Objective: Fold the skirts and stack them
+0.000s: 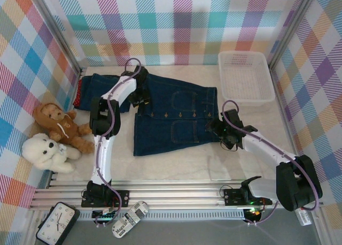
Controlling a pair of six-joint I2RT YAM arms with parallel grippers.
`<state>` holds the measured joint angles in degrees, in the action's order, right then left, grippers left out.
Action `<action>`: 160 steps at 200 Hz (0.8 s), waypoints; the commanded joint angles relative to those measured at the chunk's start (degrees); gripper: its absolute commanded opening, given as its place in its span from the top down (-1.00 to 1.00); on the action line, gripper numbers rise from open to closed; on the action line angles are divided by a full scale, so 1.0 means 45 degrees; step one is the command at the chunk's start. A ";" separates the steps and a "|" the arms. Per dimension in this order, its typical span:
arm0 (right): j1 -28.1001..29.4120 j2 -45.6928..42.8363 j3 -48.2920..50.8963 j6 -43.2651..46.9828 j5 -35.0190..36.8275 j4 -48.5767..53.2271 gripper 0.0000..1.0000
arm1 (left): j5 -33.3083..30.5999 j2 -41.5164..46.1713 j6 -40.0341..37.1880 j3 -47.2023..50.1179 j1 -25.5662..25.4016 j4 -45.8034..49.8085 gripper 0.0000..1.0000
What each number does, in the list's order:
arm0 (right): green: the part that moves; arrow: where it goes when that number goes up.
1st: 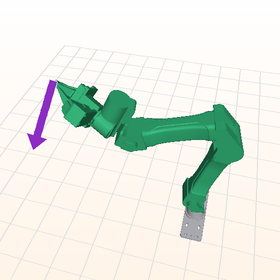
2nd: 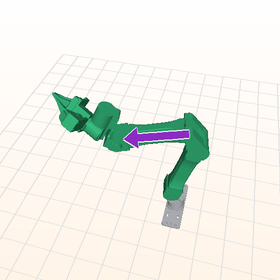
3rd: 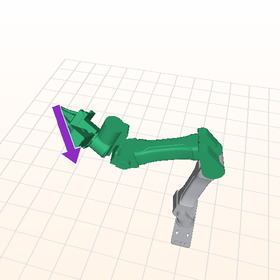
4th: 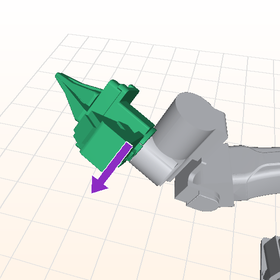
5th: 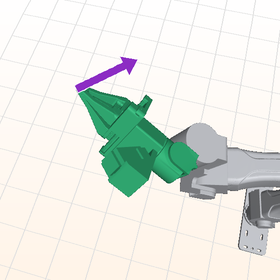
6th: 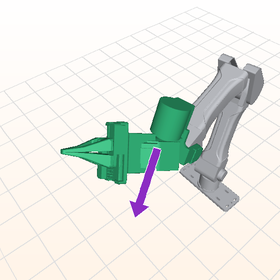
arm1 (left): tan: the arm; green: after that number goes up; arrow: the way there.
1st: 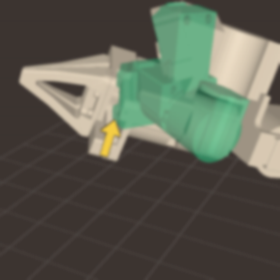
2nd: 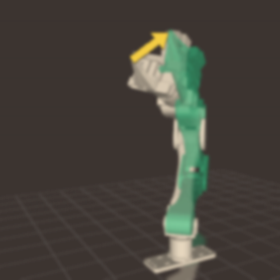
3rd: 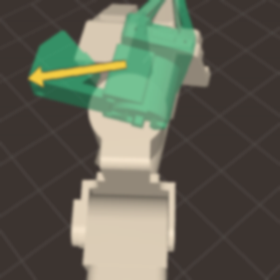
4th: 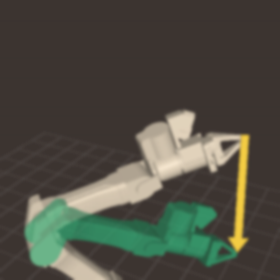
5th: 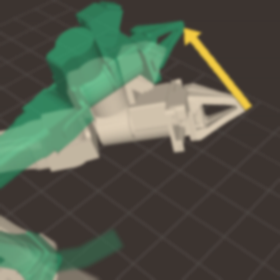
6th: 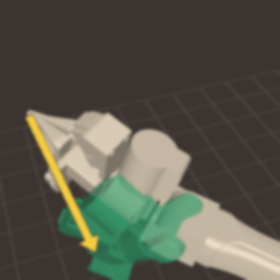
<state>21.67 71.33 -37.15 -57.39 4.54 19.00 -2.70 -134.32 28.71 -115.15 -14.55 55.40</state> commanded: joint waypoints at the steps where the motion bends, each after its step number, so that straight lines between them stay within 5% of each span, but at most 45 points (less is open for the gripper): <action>1: -0.0089 0.0098 -0.0107 0.0272 0.0145 0.0054 -0.98 | -0.0142 -0.0174 -0.0216 -0.0221 0.0030 0.0315 0.14; 28: -0.0074 0.0173 -0.0106 0.0335 0.0106 -0.0053 -0.98 | 0.0531 -0.0410 -0.0383 -0.0243 0.0029 0.0014 0.16; 53: -0.0086 0.0184 -0.0054 0.0350 0.0091 -0.0046 -0.98 | 0.0163 -0.0566 -0.0327 -0.0358 0.0029 0.0188 0.58; 91: -0.0088 0.0129 0.0050 0.0380 0.0103 -0.0062 -0.98 | -0.0884 -0.0231 -0.0476 -0.0245 0.0029 0.0426 0.94; 112: -0.0089 0.0126 0.0041 0.0399 0.0089 -0.0075 -0.98 | -0.1543 0.0090 -0.0574 -0.0478 0.0029 0.0853 0.97; 126: -0.0088 0.0143 0.0086 0.0409 0.0101 -0.0104 -0.98 | -0.1983 0.0414 -0.0635 -0.0577 -0.0005 0.1094 0.87; 160: -0.0155 0.0076 0.0245 0.0155 0.0033 -0.0087 -0.98 | -0.3370 0.1275 -0.0516 -0.0203 -0.0068 0.1834 0.07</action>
<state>21.39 71.61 -37.15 -56.49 4.54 18.94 -10.83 -134.85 25.98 -116.18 -14.61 58.72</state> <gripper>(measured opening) 0.991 0.355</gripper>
